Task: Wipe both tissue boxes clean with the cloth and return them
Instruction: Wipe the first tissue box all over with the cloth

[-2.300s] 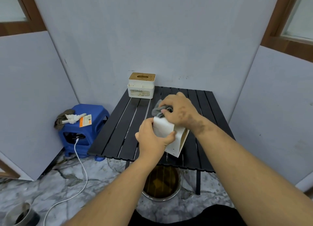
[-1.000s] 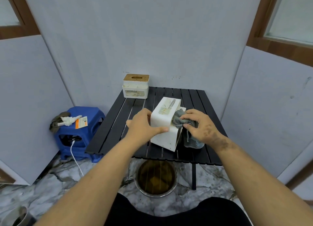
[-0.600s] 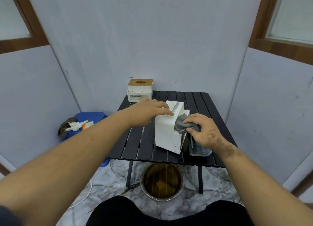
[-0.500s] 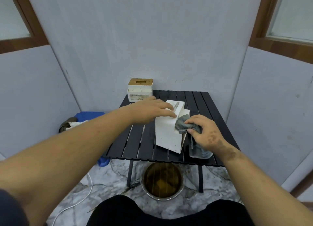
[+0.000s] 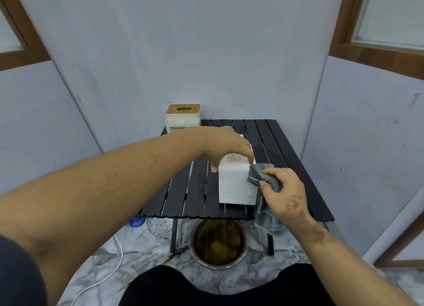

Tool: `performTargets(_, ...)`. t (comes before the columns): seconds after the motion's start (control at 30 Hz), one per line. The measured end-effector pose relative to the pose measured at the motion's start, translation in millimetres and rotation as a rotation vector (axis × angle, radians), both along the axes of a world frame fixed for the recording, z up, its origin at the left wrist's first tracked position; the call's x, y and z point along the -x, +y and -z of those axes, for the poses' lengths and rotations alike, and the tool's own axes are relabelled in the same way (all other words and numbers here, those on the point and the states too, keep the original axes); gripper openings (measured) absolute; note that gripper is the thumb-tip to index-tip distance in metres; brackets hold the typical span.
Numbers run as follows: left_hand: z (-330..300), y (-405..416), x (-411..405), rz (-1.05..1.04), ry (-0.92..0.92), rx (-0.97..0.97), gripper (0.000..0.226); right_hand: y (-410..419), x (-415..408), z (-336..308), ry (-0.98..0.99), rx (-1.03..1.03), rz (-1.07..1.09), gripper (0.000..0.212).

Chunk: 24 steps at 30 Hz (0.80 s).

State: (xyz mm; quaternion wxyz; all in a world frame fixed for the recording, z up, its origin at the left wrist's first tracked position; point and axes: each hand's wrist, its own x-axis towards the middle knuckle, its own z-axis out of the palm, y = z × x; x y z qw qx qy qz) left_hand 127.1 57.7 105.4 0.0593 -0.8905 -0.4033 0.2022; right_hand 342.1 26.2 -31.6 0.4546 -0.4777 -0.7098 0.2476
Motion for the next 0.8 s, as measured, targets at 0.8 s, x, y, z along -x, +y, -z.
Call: performTargets(0.8, -0.9, -39.4, 42.0, -0.450, -0.741, 0.011, 0.078, 19.0, 7.3, -11.3, 0.030, -0.074, 0.026, 0.027)
